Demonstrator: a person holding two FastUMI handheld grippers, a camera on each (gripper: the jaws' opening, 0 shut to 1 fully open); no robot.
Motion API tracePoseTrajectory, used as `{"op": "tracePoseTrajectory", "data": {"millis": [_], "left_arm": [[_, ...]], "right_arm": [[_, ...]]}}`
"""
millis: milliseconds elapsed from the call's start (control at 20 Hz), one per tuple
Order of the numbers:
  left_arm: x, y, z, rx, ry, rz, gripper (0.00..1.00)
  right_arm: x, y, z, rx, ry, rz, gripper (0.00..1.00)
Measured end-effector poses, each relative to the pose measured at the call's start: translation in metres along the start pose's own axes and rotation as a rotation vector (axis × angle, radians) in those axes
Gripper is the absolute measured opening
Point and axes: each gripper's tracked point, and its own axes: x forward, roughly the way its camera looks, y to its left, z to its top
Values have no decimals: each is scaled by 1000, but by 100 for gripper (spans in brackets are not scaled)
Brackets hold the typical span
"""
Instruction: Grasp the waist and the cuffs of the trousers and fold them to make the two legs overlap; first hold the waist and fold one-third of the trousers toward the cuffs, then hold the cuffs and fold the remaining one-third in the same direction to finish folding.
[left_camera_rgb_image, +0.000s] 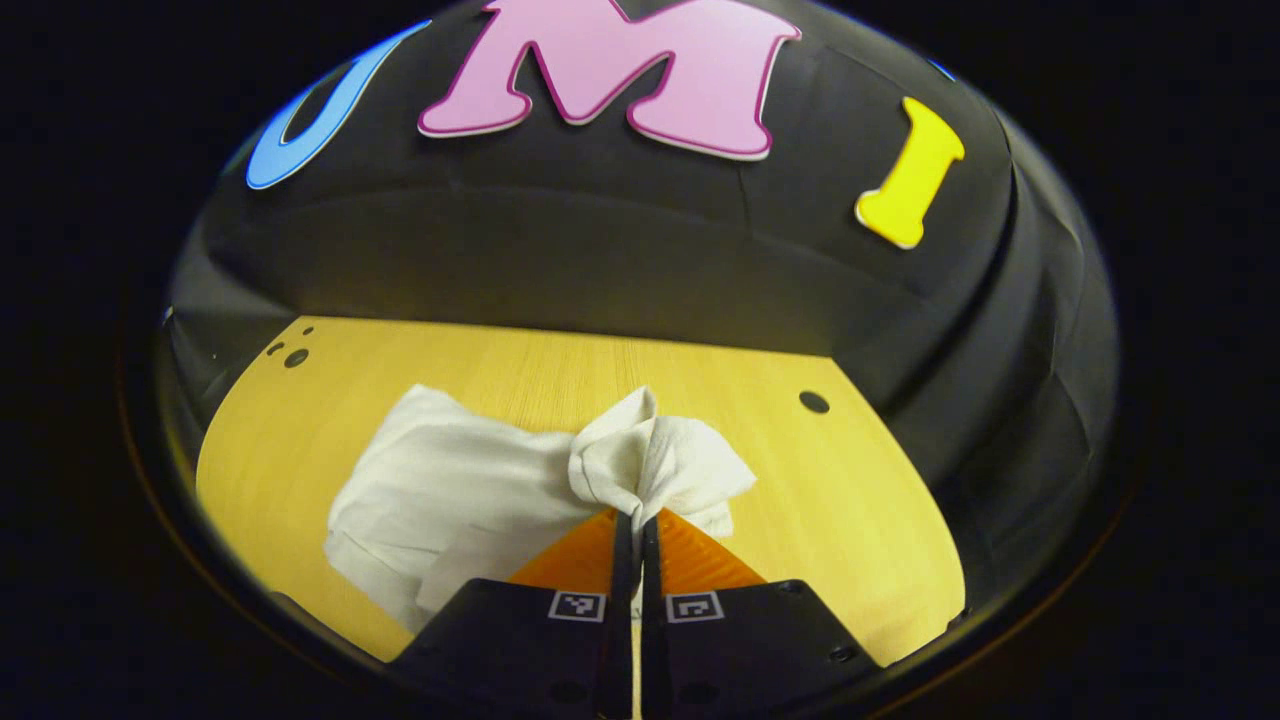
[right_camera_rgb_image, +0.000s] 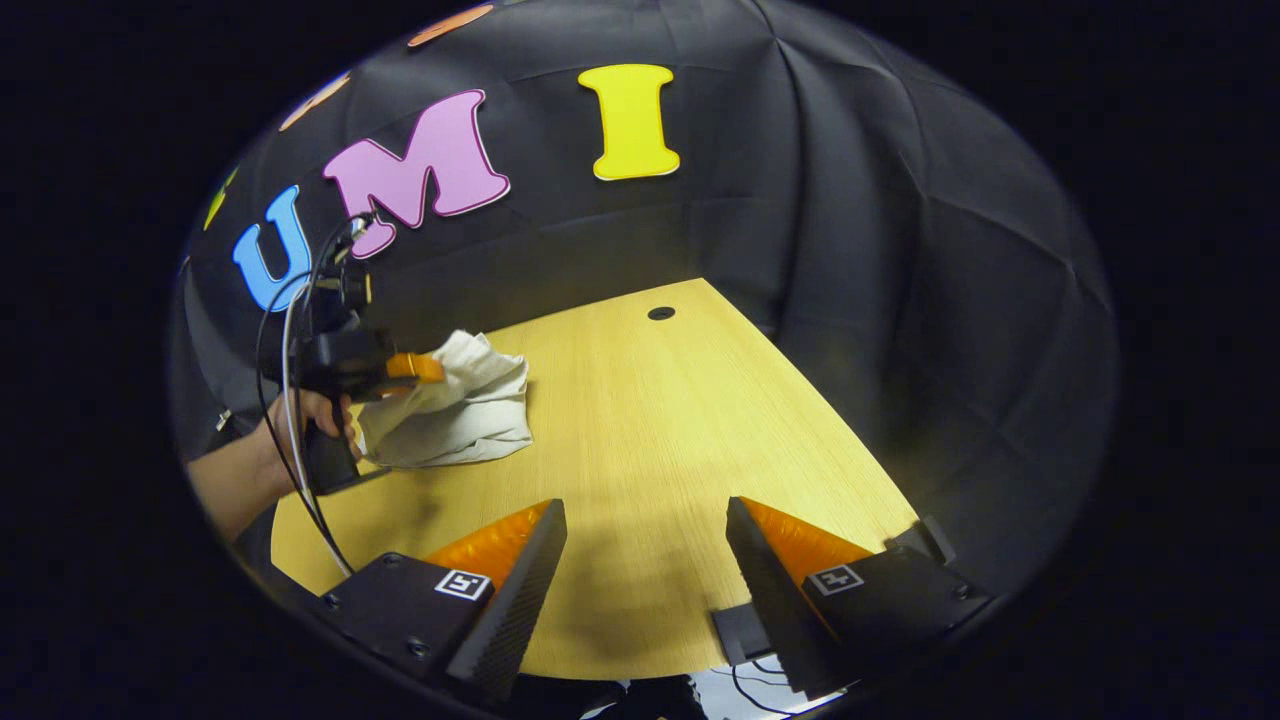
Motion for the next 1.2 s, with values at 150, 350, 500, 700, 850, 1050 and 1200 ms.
{"op": "tracePoseTrajectory", "data": {"millis": [150, 350, 500, 700, 850, 1050, 1200], "left_arm": [[-5, -3, -18, 14, 25, -29, 21], [-49, 5, -23, -3, -1, -72, 56], [-106, 25, -16, 3, -73, -78, 89], [-192, 65, -20, 38, -158, -26, 89], [-261, 104, -22, 34, -262, 54, 95], [-321, 141, -50, 68, -318, 97, 95], [-354, 171, -78, 53, -319, 152, 95]], "right_arm": [[-1, 4, 1, -9, -5, 0, 99], [0, 21, 17, -12, -46, 17, 99], [-2, 48, 31, -51, -76, 46, 99], [-17, 86, 53, -98, -156, 83, 99], [-34, 117, 57, -121, -209, 115, 99], [-60, 157, 46, -152, -258, 166, 99], [-75, 179, 37, -176, -286, 195, 99]]}}
